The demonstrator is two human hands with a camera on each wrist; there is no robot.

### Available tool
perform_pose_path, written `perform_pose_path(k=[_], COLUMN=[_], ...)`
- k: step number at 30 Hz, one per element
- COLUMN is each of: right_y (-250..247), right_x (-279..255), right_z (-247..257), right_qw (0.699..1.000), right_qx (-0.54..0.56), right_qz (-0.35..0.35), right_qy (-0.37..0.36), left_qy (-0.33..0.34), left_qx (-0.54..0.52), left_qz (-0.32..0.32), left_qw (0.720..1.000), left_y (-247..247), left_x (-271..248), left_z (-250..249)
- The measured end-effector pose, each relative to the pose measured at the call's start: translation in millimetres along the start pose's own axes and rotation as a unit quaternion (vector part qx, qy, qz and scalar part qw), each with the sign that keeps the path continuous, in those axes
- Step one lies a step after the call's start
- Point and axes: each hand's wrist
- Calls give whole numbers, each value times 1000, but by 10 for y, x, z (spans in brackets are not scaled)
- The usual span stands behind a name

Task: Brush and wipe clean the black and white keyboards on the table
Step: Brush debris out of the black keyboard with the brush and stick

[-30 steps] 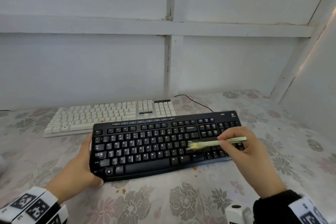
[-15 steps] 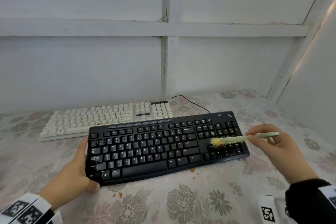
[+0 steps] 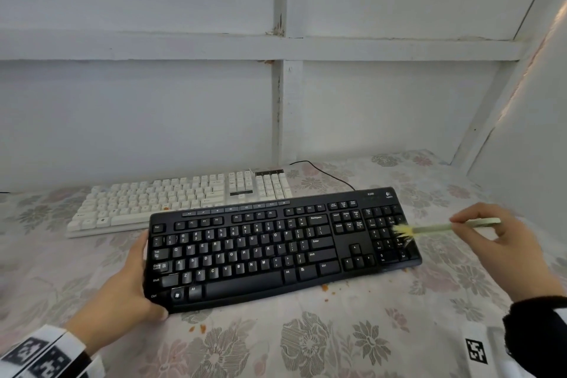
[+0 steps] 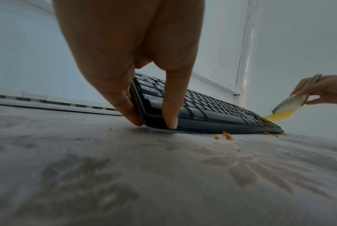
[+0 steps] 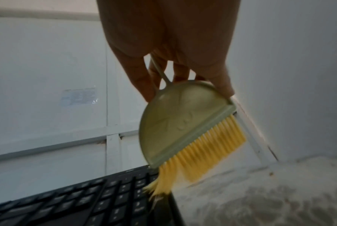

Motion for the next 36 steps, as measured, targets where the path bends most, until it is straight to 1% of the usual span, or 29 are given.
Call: perform_pose_path(k=[2,4,5,8,11,14,17,19,21,27,30,32,34,36], right_y=[-57,-57,-36,136,479,914,1255,1389,1470,1538,1490,1420,1338,1257], right_x=[-6,-65,-116,-340,-622,-939,-1187,-1286,-1342,-1391,-1385,-1335,-1277,-1230], right_z=[88,275,398,851,1292,1615,1845,1946,2025,2200,2267,2267,2231,2201], right_qw=[999,998,998,995,982,963,946,939,939,933,928,929,932,933], right_qx=[-35,-30,-10,71,122,121,108,107,104,54,9,-12,-28,-64], right_qz=[-28,-37,-32,33,107,190,244,261,263,297,314,320,316,304], right_qy=[-19,-40,-48,-59,-101,-148,-186,-194,-196,-197,-200,-187,-176,-180], left_qy=[3,7,7,7,1,1,12,26,35,35,31,30,22,10], left_qx=[-4,-7,-4,2,-9,-8,-7,-4,4,41,36,19,13,20], left_qz=[0,2,3,7,13,22,24,18,15,16,15,19,26,30], left_qw=[1000,1000,1000,1000,1000,1000,1000,999,999,998,999,999,999,999], left_y=[-4,-8,-9,-11,-27,-36,-29,-23,-20,-30,-34,-44,-54,-56], left_x=[-3,-12,-16,-26,-24,-20,-21,-21,-11,0,4,16,20,18], left_z=[4,-3,-9,-21,-5,-9,-17,-16,-5,13,16,34,46,38])
Point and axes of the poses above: each hand's wrist, its own x-axis towards the middle knuckle, its own y-axis out of the palm, z = x × y, and after that the axes turned 10 degrees about -x, right-handed
